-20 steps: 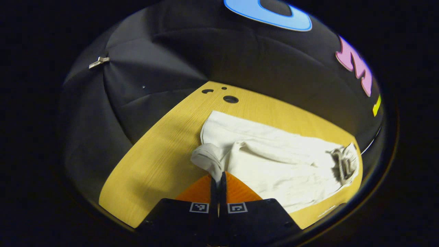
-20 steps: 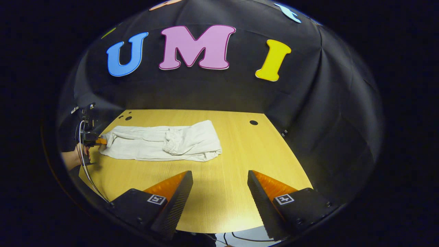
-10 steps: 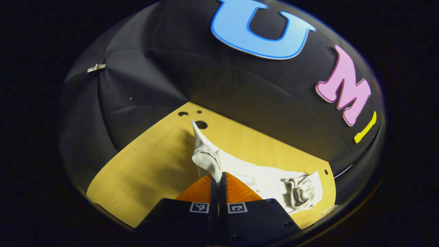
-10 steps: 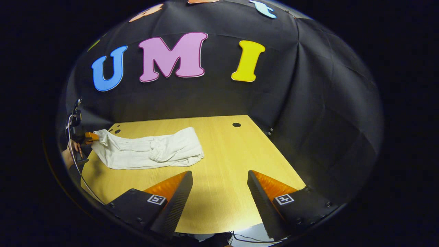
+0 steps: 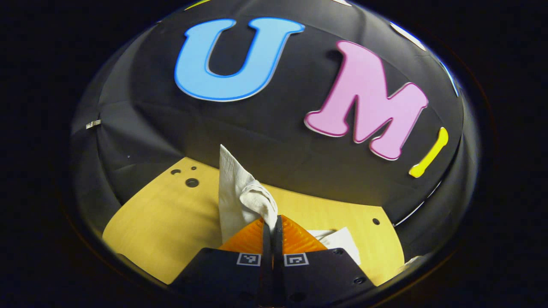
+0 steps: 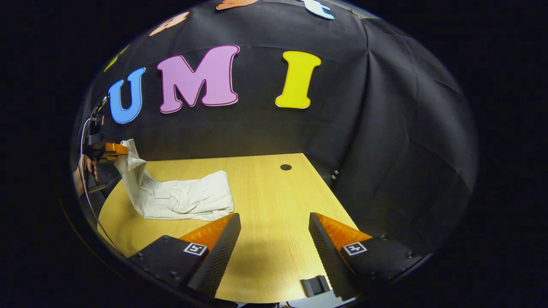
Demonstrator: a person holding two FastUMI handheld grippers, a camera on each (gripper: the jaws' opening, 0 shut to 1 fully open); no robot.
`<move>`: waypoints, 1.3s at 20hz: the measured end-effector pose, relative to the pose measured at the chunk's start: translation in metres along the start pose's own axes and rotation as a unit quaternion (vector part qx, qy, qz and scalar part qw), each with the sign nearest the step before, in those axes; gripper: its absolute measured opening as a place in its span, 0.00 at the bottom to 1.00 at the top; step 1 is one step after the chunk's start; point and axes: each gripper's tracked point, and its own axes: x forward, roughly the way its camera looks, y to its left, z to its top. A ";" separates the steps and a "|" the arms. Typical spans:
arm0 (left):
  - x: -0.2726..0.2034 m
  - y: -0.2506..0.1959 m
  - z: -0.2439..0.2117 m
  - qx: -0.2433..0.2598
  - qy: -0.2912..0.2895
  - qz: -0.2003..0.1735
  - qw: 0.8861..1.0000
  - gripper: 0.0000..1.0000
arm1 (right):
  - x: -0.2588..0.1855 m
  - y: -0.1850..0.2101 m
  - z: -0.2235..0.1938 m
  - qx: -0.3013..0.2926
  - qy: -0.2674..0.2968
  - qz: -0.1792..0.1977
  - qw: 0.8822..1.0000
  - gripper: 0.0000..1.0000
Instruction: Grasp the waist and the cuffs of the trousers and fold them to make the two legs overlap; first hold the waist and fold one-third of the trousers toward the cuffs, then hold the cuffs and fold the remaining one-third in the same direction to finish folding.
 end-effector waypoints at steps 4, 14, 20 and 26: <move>0.010 -0.085 -0.010 0.018 -0.008 -0.020 1.000 0.05 | 0.029 -0.033 -0.002 0.006 0.009 0.030 0.999 0.98; 0.057 -0.229 -0.100 0.061 0.054 -0.056 0.995 0.05 | 0.058 -0.074 -0.001 0.007 0.012 0.069 0.997 0.99; 0.050 -0.239 -0.148 0.059 0.100 -0.067 0.991 0.15 | 0.051 -0.052 -0.003 -0.004 0.011 0.094 0.995 0.99; -0.015 -0.204 -0.143 0.116 0.079 -0.083 0.987 0.95 | 0.040 -0.010 0.001 -0.010 0.008 0.106 0.994 0.99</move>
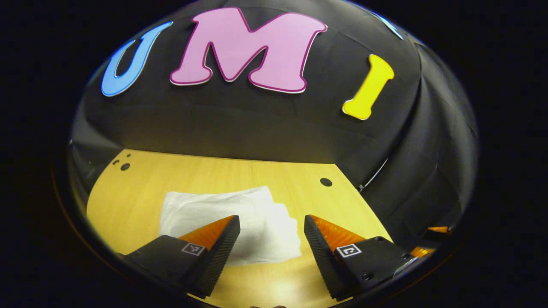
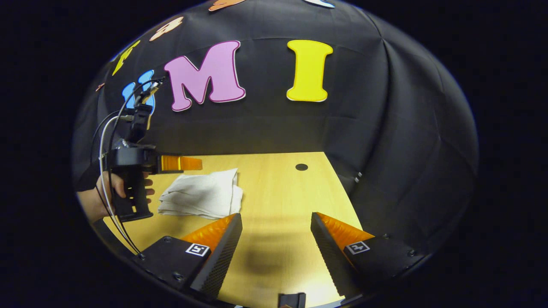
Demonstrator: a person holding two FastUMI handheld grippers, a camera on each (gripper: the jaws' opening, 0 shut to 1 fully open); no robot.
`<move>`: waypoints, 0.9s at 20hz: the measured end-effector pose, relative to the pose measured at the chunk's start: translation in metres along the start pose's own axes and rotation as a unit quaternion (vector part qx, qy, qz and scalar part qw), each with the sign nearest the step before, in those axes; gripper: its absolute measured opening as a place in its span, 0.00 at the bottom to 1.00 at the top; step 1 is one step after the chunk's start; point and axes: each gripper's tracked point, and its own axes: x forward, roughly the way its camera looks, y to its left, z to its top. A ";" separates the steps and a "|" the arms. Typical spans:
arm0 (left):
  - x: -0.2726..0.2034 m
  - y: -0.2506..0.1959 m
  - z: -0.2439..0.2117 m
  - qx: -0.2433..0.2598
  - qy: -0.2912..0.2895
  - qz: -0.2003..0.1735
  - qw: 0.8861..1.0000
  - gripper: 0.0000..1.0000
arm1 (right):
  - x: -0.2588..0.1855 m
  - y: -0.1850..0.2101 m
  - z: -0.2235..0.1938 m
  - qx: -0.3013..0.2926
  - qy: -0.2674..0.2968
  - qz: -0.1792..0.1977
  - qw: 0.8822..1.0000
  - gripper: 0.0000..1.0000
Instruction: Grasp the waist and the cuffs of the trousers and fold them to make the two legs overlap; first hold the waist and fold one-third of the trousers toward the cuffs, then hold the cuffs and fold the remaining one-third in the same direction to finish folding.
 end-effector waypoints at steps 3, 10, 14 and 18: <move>-0.060 0.024 0.002 0.019 -0.025 0.007 0.999 0.96 | -0.012 0.034 0.014 -0.001 -0.014 0.004 1.000 0.99; -0.197 0.095 0.024 0.051 -0.124 0.042 0.990 0.96 | -0.064 0.109 0.052 -0.002 -0.081 -0.001 0.997 0.99; -0.262 0.129 0.028 0.070 -0.173 0.066 0.980 0.96 | -0.102 0.143 0.067 0.008 -0.135 -0.010 0.991 0.99; -0.310 0.155 0.009 0.043 -0.209 0.087 0.973 0.96 | -0.135 0.169 0.066 0.049 -0.171 -0.022 0.984 0.99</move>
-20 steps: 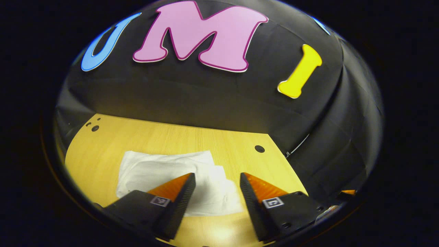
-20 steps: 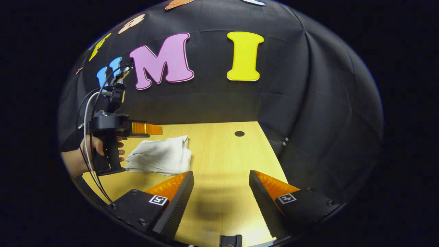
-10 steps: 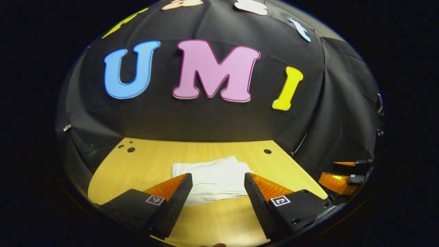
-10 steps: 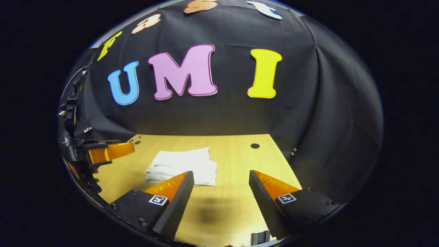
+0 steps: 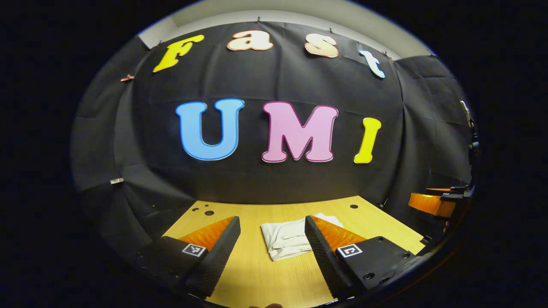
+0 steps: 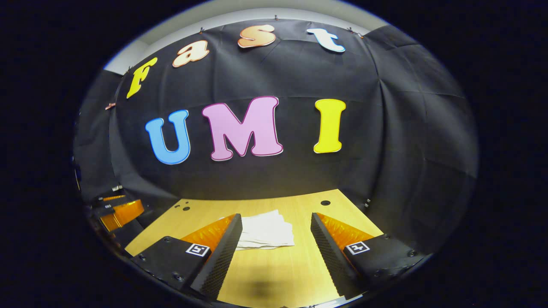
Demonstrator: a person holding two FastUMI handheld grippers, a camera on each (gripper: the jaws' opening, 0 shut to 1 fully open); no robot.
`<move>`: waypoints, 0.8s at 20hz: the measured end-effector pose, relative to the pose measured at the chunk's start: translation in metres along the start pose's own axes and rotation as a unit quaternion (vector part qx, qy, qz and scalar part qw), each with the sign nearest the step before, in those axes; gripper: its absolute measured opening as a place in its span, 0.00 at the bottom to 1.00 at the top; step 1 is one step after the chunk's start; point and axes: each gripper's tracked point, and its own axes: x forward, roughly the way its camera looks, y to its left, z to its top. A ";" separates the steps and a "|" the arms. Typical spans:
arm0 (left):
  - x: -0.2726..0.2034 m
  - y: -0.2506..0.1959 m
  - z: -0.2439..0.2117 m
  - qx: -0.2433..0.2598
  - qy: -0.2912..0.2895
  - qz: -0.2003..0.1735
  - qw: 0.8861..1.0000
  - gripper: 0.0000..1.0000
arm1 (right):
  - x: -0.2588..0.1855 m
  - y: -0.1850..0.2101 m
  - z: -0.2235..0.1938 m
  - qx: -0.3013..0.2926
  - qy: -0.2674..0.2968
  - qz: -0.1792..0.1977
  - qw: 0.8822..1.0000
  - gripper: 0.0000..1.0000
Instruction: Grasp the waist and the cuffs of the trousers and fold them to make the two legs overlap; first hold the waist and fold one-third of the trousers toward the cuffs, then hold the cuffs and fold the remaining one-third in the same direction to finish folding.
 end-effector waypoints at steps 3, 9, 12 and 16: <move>-0.031 0.026 -0.018 -0.014 0.002 0.040 0.999 0.95 | -0.021 0.020 -0.013 0.004 -0.002 0.001 1.000 0.99; -0.061 0.039 -0.056 -0.032 0.034 0.057 0.997 0.96 | -0.047 0.055 -0.065 -0.035 0.029 0.021 0.999 0.99; -0.066 0.041 -0.061 -0.035 0.036 0.052 0.997 0.96 | -0.055 0.086 -0.087 -0.058 0.059 0.062 0.995 0.99; -0.066 0.040 -0.072 -0.032 0.052 0.043 0.997 0.96 | -0.064 0.107 -0.097 -0.077 0.067 0.090 0.991 0.99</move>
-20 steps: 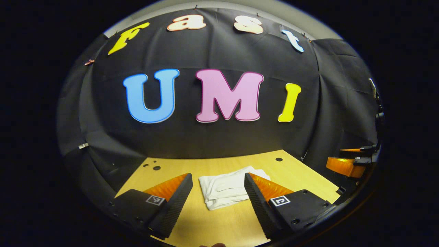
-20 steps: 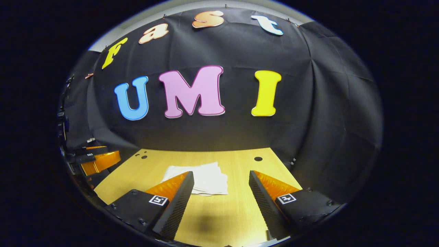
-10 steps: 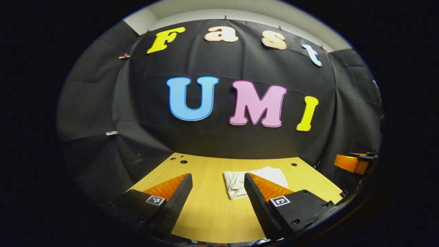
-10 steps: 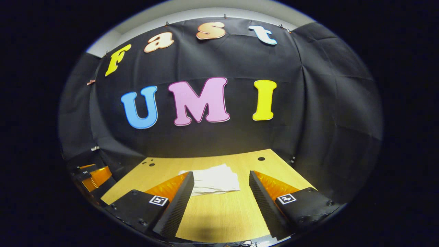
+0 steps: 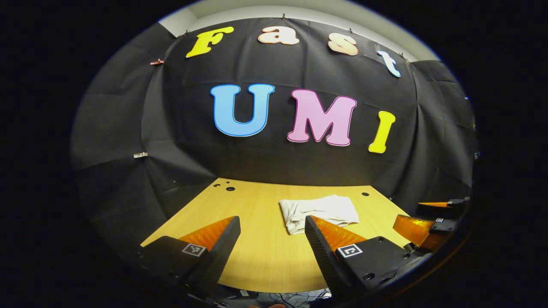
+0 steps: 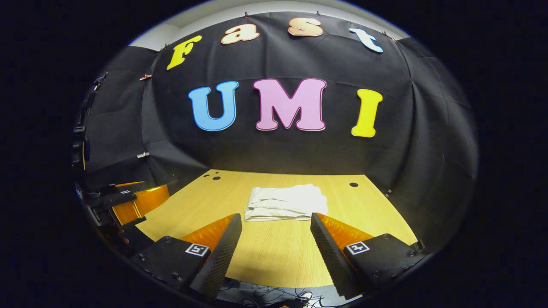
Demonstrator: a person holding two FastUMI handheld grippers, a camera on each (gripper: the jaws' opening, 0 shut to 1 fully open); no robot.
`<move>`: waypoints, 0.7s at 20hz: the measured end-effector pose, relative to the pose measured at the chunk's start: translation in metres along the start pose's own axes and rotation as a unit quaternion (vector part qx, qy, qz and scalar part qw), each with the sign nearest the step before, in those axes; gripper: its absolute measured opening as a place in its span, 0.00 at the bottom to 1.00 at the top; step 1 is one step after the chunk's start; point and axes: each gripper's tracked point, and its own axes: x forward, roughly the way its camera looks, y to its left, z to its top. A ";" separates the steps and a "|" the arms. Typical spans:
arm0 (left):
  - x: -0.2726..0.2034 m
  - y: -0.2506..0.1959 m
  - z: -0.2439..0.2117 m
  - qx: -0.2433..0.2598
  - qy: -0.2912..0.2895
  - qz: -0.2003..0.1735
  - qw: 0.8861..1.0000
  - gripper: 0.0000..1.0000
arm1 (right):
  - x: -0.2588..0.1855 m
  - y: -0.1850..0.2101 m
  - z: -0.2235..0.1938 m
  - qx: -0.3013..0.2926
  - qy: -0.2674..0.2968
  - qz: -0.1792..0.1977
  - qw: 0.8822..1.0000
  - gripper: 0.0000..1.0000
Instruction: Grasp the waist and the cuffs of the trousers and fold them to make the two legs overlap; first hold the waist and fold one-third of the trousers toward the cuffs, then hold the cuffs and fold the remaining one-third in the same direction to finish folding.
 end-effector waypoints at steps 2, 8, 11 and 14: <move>0.000 -0.003 -0.008 -0.010 0.014 -0.012 1.000 0.96 | 0.000 0.002 0.001 0.000 -0.001 0.002 1.000 1.00; 0.002 -0.010 -0.012 -0.007 0.024 -0.026 0.999 0.96 | -0.001 -0.006 -0.002 0.005 0.003 -0.007 1.000 1.00; 0.004 -0.013 -0.014 -0.008 0.027 -0.027 0.999 0.96 | 0.000 -0.015 -0.002 0.015 0.005 -0.014 1.000 1.00; 0.006 -0.012 -0.021 -0.014 0.038 -0.021 0.999 0.96 | -0.002 -0.020 -0.007 0.022 0.013 -0.018 1.000 1.00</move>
